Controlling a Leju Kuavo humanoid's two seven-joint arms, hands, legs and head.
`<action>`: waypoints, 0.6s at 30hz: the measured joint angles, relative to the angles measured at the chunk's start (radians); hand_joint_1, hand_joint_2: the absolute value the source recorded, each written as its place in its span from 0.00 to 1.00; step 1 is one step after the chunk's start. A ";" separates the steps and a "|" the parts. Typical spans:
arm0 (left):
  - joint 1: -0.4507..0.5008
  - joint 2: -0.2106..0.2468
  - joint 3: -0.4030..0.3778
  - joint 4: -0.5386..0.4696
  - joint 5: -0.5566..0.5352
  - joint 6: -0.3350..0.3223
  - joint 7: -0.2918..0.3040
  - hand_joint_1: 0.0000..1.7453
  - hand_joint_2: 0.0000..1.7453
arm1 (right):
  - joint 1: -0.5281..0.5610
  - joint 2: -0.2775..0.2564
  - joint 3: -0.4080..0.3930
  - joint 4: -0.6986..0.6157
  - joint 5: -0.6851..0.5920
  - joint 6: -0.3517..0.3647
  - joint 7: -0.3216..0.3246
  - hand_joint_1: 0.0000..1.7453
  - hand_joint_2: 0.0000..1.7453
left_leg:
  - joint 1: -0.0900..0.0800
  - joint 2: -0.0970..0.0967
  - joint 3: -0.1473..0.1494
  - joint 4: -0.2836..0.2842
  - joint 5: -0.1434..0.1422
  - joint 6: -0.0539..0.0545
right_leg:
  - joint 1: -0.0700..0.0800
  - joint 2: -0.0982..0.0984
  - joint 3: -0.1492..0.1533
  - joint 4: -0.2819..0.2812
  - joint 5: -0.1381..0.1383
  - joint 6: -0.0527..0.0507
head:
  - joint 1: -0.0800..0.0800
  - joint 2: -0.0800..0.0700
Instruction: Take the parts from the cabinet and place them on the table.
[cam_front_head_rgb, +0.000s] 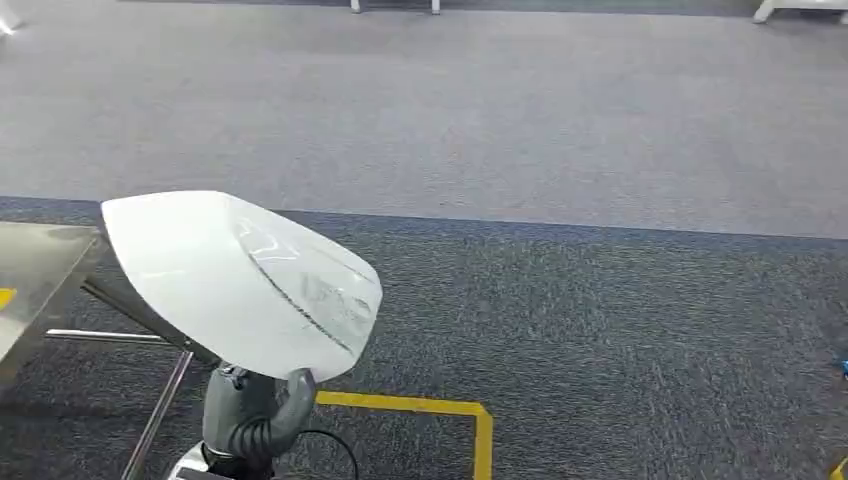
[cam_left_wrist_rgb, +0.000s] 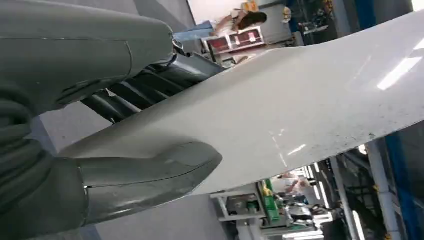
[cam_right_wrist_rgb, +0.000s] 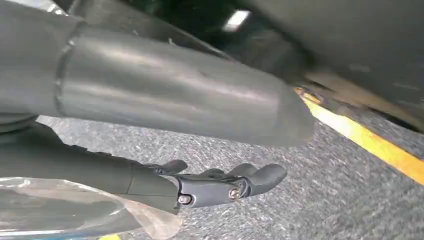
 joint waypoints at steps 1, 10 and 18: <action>0.000 0.002 -0.001 0.000 0.000 0.000 0.000 1.00 1.00 | 0.002 0.000 0.002 0.000 0.000 0.000 0.000 0.00 0.00 | 0.001 -0.017 0.002 0.000 0.000 0.000 | 0.000 0.000 0.005 -0.032 0.039 -0.001 | -0.001 0.000; 0.005 0.017 -0.003 -0.005 -0.001 0.000 0.000 1.00 1.00 | -0.004 0.000 0.005 0.000 0.001 0.000 0.000 0.00 0.00 | 0.004 -0.077 -0.011 0.021 -0.011 -0.039 | -0.012 0.040 0.131 -0.316 0.166 -0.030 | 0.001 0.000; 0.006 0.063 -0.019 -0.003 -0.245 0.109 0.083 1.00 1.00 | -0.003 -0.003 0.013 0.000 0.023 0.013 -0.006 0.00 0.00 | 0.016 0.038 -0.068 0.143 -0.020 -0.061 | -0.007 -0.070 0.149 -0.318 0.147 -0.040 | -0.014 0.000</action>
